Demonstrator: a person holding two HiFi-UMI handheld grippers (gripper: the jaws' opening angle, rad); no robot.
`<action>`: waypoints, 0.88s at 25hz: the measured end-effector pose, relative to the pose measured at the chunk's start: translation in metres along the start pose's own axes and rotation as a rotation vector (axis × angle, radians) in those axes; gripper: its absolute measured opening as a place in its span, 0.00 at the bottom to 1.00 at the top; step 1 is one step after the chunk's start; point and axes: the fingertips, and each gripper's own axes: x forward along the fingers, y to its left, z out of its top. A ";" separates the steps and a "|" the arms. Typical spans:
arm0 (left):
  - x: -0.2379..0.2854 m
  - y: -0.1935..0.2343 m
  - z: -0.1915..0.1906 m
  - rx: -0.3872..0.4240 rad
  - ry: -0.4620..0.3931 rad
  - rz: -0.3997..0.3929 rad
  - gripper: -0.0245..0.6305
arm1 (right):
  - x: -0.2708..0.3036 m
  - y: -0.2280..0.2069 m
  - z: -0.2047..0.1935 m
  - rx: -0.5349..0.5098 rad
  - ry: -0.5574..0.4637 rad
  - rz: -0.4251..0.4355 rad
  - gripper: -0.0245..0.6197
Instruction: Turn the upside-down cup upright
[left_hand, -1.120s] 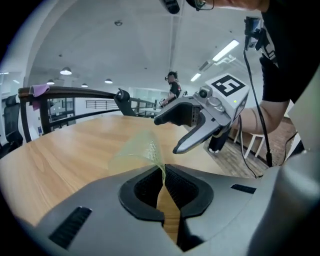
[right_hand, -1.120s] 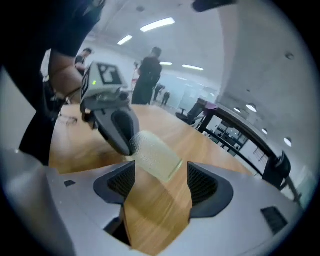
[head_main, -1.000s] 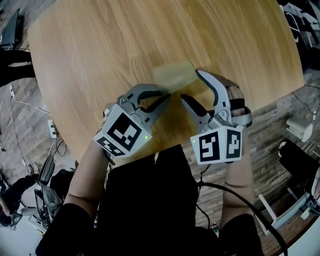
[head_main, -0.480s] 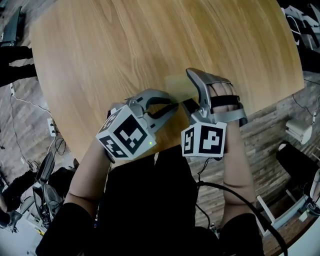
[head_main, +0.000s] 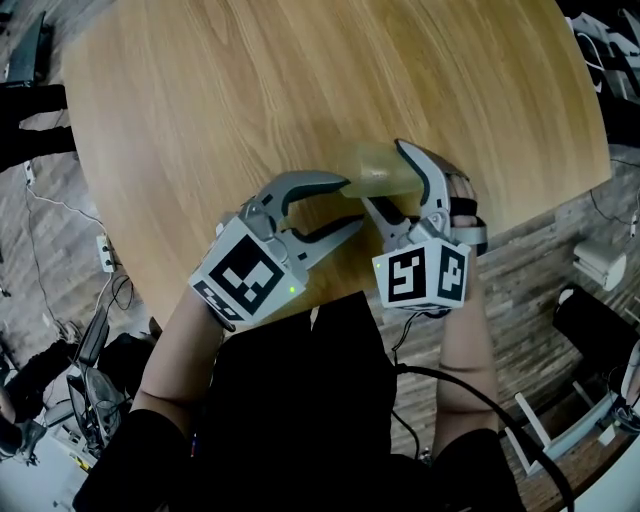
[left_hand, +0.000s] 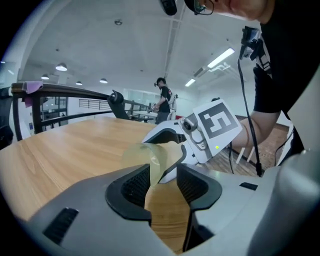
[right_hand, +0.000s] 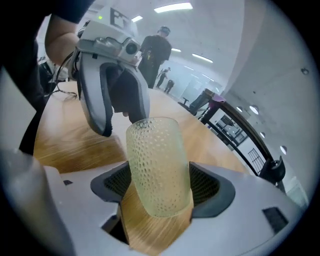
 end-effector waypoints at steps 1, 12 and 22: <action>-0.003 0.006 0.001 -0.009 -0.016 0.025 0.30 | -0.001 -0.002 -0.001 0.049 -0.025 -0.004 0.56; -0.031 0.094 -0.014 -0.183 -0.151 0.382 0.05 | -0.026 -0.013 0.034 0.533 -0.443 0.086 0.55; 0.002 0.103 -0.009 -0.122 -0.135 0.398 0.05 | -0.003 0.014 0.045 0.506 -0.425 0.205 0.55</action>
